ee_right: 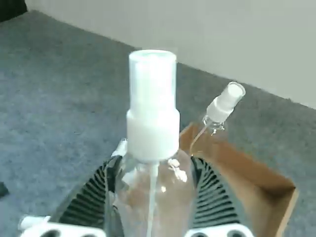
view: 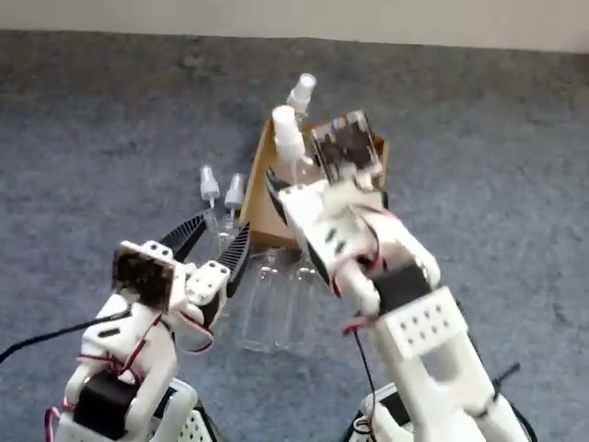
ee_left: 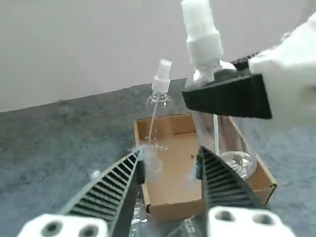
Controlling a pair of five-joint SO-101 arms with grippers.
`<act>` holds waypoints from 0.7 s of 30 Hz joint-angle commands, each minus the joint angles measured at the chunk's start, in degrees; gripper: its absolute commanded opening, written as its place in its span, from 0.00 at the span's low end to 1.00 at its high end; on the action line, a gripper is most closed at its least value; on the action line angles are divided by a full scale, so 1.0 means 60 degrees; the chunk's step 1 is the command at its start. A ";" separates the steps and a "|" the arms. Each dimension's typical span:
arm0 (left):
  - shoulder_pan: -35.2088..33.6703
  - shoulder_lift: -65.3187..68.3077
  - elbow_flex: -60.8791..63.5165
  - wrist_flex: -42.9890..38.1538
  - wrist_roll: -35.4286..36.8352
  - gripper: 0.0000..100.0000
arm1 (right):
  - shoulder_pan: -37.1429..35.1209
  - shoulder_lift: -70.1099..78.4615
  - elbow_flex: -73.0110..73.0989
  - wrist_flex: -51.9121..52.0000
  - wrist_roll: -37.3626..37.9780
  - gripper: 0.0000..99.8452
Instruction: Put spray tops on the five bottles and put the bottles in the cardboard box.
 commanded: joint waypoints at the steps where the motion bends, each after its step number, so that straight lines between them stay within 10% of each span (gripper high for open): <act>1: -0.0139 0.1326 -0.0095 -0.0908 -0.0630 0.15 | 0.0081 0.1267 -0.2484 0.0945 -0.0542 0.00; 8: -0.0139 0.3363 -0.0769 -0.1099 -0.0630 0.32 | -0.0930 0.2469 -0.4330 0.1853 -0.0601 0.00; 21: -0.0886 0.3582 -0.0432 -0.2110 -0.0615 0.32 | -0.1033 0.1971 -0.3612 0.3231 -0.0601 0.00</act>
